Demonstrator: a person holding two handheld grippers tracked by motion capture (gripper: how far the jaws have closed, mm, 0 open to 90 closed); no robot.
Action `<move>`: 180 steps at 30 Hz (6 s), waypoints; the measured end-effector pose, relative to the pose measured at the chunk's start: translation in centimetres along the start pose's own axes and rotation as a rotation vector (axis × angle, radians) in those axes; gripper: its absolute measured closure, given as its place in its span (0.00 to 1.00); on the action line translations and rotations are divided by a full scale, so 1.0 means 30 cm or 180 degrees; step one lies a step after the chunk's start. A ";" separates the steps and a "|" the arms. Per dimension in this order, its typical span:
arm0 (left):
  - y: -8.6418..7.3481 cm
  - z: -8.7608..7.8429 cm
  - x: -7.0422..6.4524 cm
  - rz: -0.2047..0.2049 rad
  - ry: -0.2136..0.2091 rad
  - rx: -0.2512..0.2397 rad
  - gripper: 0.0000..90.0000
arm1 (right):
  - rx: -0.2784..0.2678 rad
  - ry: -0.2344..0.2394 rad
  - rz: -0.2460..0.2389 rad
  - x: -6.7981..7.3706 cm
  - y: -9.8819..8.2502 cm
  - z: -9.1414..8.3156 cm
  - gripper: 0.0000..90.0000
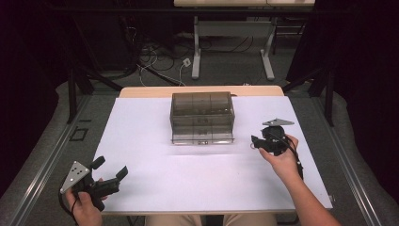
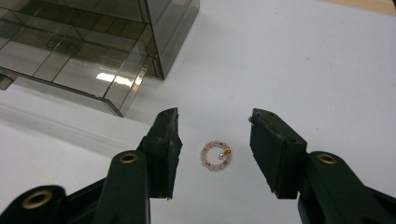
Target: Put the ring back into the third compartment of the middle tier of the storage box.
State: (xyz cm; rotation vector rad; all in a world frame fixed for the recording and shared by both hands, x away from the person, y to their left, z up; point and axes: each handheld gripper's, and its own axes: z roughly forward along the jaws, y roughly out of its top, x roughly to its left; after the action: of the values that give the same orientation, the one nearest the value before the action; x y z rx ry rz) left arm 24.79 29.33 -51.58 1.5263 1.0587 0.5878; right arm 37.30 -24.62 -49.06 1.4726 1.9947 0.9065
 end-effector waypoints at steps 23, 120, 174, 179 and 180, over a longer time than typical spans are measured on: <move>-0.003 0.000 0.004 0.0003 0.0012 0.0004 0.01 | 0.0498 -0.0151 0.0168 -0.015 -0.004 0.093 0.72; -0.006 -0.001 0.010 -0.0013 0.0033 -0.0015 0.01 | 0.0854 -0.0294 0.0769 -0.041 -0.041 0.215 0.97; -0.011 0.001 0.014 -0.0010 0.0016 0.0008 0.01 | 0.0067 -0.0257 0.0678 -0.035 -0.037 0.125 0.97; -0.012 0.002 0.014 -0.0019 0.0017 0.0010 0.01 | -0.0067 -0.0262 0.0620 -0.032 -0.035 0.110 0.97; -0.012 0.001 0.015 -0.0011 0.0014 0.0018 0.01 | -0.0082 -0.0251 0.0622 -0.031 -0.034 0.109 0.97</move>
State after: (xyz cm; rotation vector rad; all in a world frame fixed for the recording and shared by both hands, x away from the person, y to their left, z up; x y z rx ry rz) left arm 24.92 29.70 -52.01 1.5285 1.0670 0.5865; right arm 39.29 -25.00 -51.97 1.6842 1.7996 0.9342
